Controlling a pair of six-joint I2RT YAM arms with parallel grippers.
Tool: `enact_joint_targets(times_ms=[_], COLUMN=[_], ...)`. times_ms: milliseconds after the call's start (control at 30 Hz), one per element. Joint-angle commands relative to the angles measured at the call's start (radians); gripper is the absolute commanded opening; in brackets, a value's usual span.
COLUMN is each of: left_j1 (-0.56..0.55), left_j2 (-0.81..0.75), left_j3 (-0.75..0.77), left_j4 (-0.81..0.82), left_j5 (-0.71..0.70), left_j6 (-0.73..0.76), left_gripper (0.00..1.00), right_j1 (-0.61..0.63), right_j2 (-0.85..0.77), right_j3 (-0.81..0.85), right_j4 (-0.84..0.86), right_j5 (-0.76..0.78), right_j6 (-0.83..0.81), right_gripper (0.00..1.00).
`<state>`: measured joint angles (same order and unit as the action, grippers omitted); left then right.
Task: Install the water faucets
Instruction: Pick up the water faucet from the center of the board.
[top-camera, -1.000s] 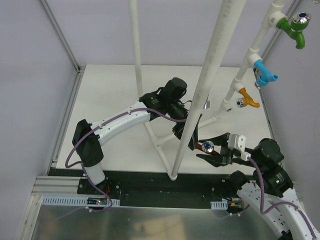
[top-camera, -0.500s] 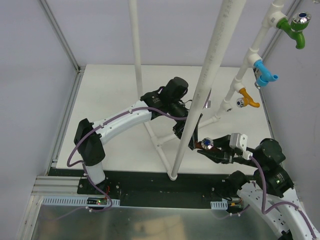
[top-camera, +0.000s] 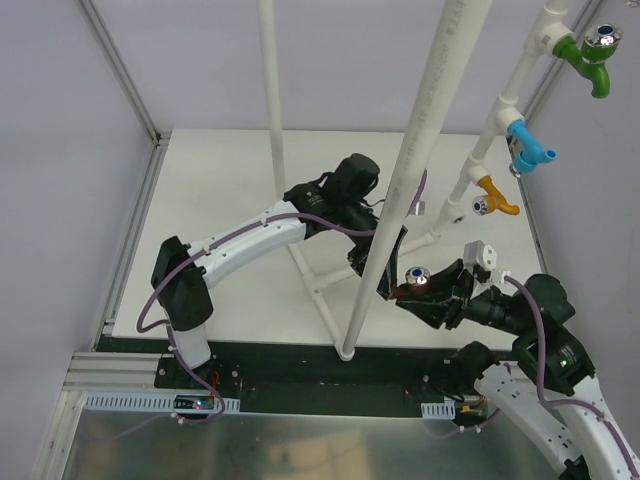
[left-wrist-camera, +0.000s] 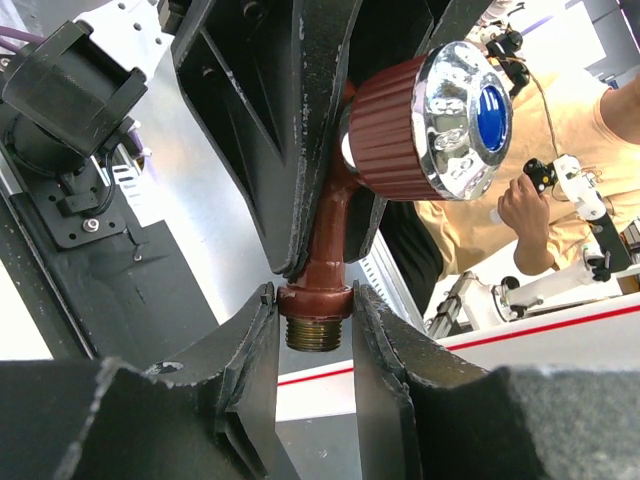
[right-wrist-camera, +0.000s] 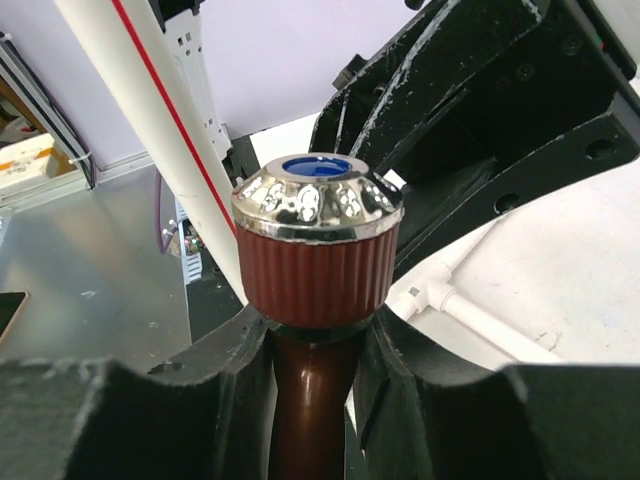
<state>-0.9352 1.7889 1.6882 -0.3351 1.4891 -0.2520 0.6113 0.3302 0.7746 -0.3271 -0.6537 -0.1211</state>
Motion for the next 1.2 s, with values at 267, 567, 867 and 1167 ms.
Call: enact_joint_targets(times_ms=[267,567,867,1167], left_j1=[-0.027,-0.027,-0.025,-0.022], left_j2=[-0.037,-0.045,-0.045,-0.022], left_j3=[0.041,0.002,-0.022,0.011], left_j4=[0.085,0.091,0.091,0.091], left_j5=[-0.012,-0.041,-0.032,-0.007], left_j6=[0.043,0.03,0.03,0.02], left_gripper=[0.47,0.49,0.49,0.22], right_j1=[-0.001,-0.001,-0.001,0.001], right_j2=[-0.128,-0.14,-0.171,-0.166], right_j3=[-0.083,-0.097,-0.086,-0.072], right_j4=[0.054,0.077,0.066,0.022], right_j5=[0.271,0.31,0.31,0.29], right_j6=[0.383,0.425,0.423,0.414], right_gripper=[0.0,0.0,0.0,0.0])
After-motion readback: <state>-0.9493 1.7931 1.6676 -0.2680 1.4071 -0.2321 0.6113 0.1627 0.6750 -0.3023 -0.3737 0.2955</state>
